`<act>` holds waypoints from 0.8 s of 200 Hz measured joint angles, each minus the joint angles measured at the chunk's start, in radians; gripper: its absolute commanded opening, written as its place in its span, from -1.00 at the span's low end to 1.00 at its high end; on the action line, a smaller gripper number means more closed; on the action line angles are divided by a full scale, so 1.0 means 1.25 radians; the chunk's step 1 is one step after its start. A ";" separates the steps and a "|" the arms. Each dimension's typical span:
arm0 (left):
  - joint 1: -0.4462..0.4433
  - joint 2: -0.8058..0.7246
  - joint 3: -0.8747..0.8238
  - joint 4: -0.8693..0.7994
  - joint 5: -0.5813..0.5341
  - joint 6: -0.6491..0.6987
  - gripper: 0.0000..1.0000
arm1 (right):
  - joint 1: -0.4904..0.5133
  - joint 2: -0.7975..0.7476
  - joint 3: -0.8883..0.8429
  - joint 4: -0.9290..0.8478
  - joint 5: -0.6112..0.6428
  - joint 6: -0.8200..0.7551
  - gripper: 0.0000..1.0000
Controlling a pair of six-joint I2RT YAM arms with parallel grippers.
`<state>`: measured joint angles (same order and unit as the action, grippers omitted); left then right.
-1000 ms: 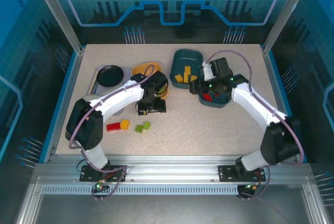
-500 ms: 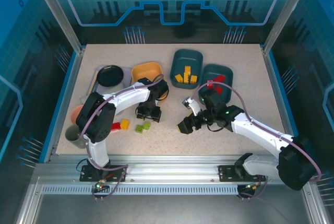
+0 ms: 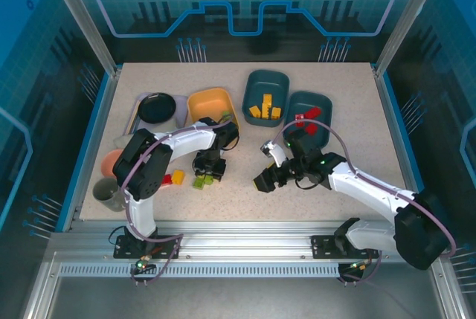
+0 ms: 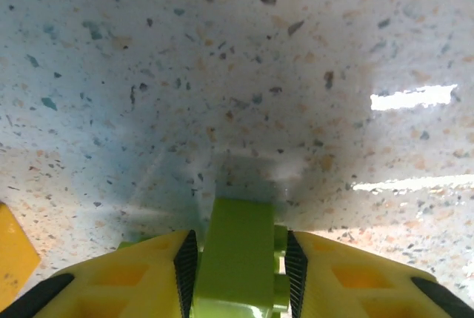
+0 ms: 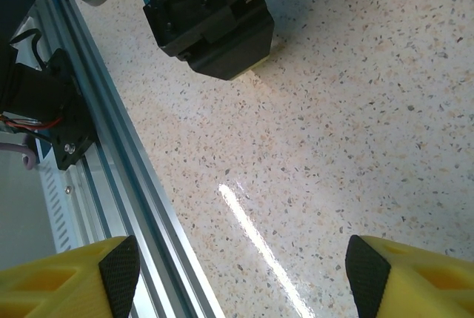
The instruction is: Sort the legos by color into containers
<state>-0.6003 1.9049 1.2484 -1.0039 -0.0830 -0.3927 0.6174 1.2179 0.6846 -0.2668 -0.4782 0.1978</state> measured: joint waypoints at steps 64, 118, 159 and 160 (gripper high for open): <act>0.000 -0.016 0.047 -0.011 -0.003 -0.007 -0.47 | 0.000 0.009 0.012 -0.002 0.024 0.003 0.50; 0.053 -0.113 0.266 -0.069 0.009 -0.053 -0.44 | -0.003 -0.019 0.060 0.028 0.091 0.027 0.51; 0.192 -0.017 0.420 -0.073 -0.003 -0.070 -0.43 | -0.015 0.048 0.130 0.090 0.140 0.075 0.51; 0.193 -0.014 0.423 -0.074 -0.003 -0.071 -0.44 | -0.016 0.051 0.133 0.094 0.143 0.076 0.51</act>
<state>-0.3584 1.8874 1.7771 -1.0958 -0.0868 -0.4812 0.5976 1.2819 0.8509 -0.1497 -0.3000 0.2932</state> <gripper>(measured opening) 0.285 0.755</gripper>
